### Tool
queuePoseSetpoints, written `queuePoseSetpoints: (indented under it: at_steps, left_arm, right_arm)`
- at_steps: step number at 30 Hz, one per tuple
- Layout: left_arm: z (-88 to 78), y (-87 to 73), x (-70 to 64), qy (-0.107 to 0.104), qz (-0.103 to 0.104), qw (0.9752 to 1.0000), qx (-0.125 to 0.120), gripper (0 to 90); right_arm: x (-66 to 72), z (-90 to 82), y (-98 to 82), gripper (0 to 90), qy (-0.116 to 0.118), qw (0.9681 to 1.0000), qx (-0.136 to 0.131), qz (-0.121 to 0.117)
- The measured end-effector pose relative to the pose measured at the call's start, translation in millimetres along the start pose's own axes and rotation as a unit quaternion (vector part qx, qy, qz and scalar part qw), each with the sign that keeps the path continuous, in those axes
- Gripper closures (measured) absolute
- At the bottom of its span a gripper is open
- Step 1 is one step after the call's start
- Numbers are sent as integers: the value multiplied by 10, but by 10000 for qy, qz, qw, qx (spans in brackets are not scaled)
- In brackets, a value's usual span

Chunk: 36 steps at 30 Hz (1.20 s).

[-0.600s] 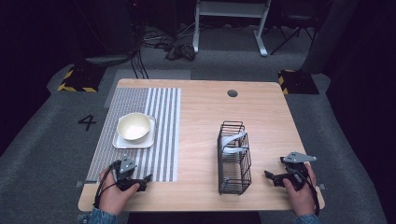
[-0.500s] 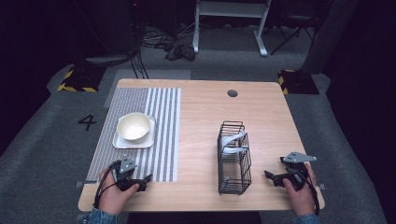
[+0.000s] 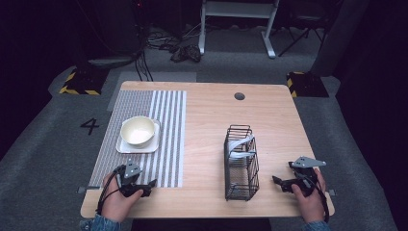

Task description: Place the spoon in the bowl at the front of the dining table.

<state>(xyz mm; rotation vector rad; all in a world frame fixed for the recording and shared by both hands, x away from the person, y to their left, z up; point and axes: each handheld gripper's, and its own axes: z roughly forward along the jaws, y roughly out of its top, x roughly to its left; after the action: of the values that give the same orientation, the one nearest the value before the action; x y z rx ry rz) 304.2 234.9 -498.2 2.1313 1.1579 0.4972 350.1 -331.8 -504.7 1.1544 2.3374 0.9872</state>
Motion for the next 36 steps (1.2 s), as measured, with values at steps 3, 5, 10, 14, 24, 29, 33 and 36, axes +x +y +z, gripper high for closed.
queuePoseSetpoints:
  at_steps: [3,5,10,14,24,29,33,36]
  left_arm:
    - [-22,40,-39,-70,86,9999,30,189]
    - [-40,63,-52,-141,106,9998,15,195]
    - [-119,124,-81,-264,124,9995,-83,219]
    - [-206,184,-116,-395,106,9990,-196,234]
    - [-400,327,-218,-542,267,9962,-625,239]
    - [-505,398,-287,-653,366,9936,-845,242]
    - [-570,448,-335,-691,421,9913,-1034,243]
    - [-595,471,-364,-660,491,9913,-1031,240]
  right_arm:
    - [0,0,0,47,0,10000,0,-2]
    - [0,0,0,46,0,10000,-1,-1]
    - [0,0,0,46,0,10000,-1,0]
    - [0,0,0,46,-2,10000,0,-2]
    - [0,0,0,47,-2,10000,0,-1]
    - [0,0,0,46,-2,10000,0,-2]
    - [0,0,0,46,-2,10000,0,-3]
    - [0,0,0,47,-2,10000,-1,-3]
